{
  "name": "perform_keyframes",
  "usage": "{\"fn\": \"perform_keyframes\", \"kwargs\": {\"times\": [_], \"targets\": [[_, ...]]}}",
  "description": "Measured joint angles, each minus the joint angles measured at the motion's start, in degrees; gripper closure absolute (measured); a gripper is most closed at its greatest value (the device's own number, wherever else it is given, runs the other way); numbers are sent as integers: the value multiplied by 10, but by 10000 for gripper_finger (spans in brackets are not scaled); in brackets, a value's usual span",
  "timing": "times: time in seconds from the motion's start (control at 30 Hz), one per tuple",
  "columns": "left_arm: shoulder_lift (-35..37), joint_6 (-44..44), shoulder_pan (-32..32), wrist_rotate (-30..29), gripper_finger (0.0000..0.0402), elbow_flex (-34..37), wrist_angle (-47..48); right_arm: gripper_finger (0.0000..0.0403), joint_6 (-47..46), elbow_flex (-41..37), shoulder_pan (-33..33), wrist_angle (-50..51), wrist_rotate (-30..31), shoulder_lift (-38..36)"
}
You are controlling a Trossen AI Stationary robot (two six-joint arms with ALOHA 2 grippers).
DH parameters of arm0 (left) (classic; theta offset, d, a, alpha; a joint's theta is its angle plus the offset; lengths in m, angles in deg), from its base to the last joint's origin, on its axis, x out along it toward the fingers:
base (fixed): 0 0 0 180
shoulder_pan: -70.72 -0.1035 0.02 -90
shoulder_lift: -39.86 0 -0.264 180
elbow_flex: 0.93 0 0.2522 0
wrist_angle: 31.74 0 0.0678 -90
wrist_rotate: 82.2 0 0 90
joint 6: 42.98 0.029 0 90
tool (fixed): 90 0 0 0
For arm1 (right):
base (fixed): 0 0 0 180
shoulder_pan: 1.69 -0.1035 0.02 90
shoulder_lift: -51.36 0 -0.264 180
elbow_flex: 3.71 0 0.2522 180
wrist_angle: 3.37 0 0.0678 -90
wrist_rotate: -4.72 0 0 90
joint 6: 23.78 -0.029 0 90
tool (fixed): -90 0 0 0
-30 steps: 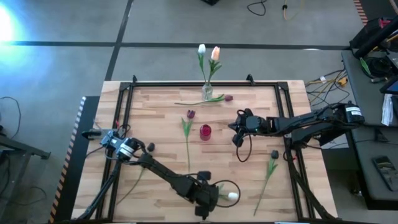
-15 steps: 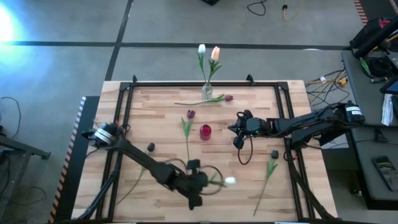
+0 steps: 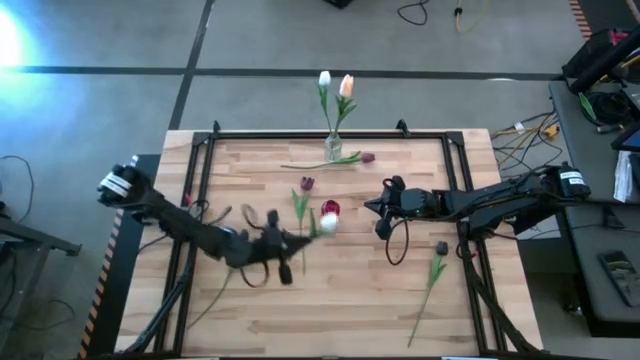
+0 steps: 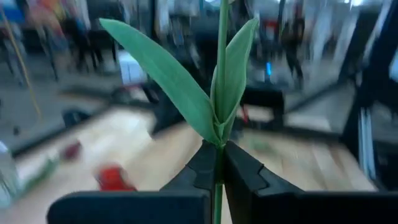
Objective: Sort flowers into vase by color
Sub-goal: Put the white flower into the transparent vase
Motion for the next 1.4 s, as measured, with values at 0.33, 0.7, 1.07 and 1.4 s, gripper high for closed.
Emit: {"fn": "perform_keyframes", "kwargs": {"times": [0.33, 0.7, 1.07, 1.4], "targets": [[18, 177, -130, 61, 401, 85, -295, 394, 8, 0, -5, -22, 0, 0], [-30, 126, -378, 346, 401, -28, -307, 394, 45, 0, -5, -91, 16, 0], [-139, 7, -551, 580, 401, -174, -311, 394, 56, 0, -5, -104, 47, 1], [-262, -29, -607, 659, 401, -274, -365, 394, 97, 2, -5, -104, 61, 1]]}}
